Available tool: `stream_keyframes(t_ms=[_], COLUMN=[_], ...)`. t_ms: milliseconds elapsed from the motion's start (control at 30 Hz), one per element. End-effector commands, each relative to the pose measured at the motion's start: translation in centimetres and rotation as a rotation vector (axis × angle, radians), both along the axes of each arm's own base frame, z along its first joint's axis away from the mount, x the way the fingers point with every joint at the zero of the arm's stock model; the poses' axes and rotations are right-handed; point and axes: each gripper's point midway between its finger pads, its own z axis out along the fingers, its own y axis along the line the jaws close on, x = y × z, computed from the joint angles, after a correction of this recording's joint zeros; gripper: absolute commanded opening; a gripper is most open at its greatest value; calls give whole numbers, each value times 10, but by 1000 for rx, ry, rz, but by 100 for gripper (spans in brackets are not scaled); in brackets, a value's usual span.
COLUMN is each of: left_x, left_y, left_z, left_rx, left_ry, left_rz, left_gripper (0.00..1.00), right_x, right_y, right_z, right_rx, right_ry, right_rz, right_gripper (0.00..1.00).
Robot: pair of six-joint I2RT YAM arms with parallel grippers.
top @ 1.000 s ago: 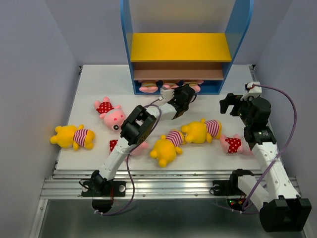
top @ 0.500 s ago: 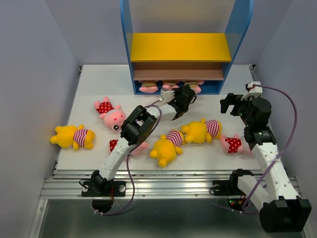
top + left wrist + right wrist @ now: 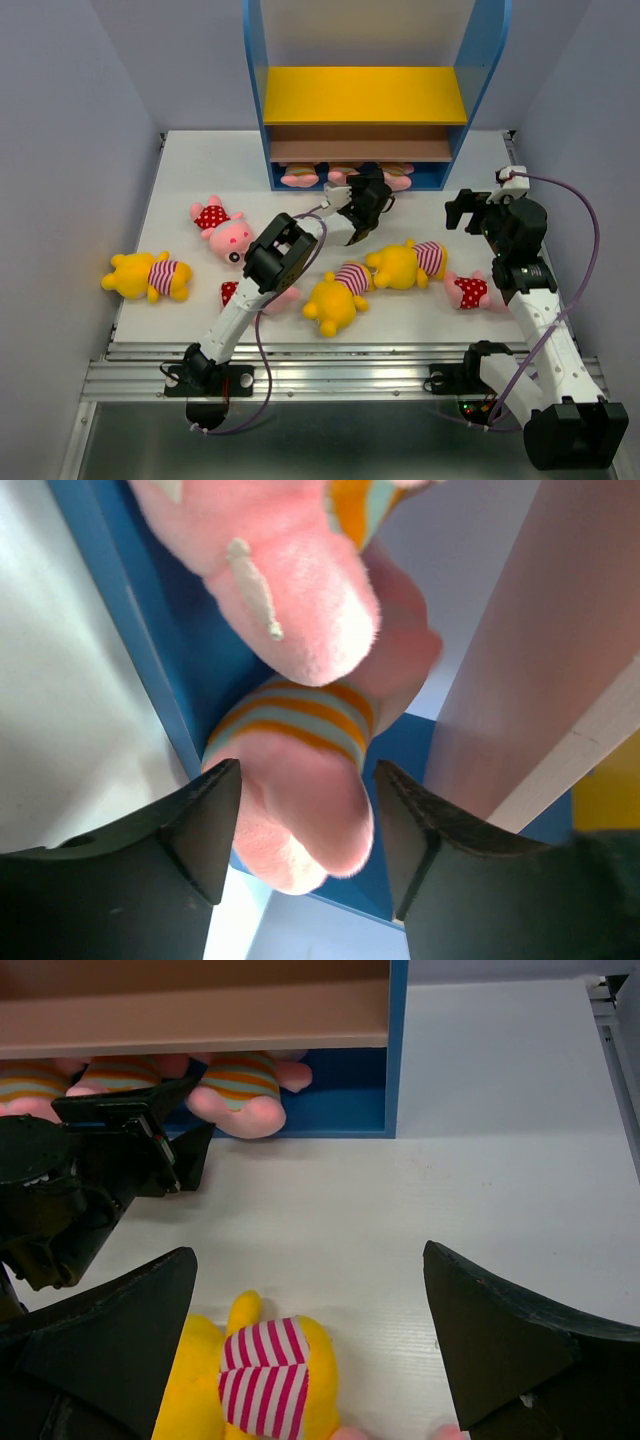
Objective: Place and organize the stuffed toys onto the shelf
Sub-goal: Place the stuffed toy onto shelf, then adjust the position of the stuffed toy
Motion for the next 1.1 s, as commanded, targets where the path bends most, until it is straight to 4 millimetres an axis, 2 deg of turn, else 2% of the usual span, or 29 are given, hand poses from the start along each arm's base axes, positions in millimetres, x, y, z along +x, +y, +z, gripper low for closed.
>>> stream_keyframes(t_ms=[0,200,700,900,967,1067], left_x=[-2,-8,-28,-43,-52,-64], left_y=[1,3,-5,-7,-5,-1], left_z=[30,29,44,49,41,43], left_rx=[-51,-55,-64,-30,-2,-18], left_ry=[-53,-55,-157,-193,-191,-204], left_rz=[9,-5,-117,-172,-189,-206], left_gripper=[67,75,77,77,77,76], right_x=[3,4,4,5,5,5], right_y=[-6,-8,-10,-11,-10,-11], right_z=[17,16,11,9,7,8], right_rx=[-21,-27,-43,-48,-49,-50], right_ry=[-75,-72,-60,-54,-52,-51], right_rz=[-21,-29,-37,-39,-37,-40], right_gripper=[100,100,100,100,100,100])
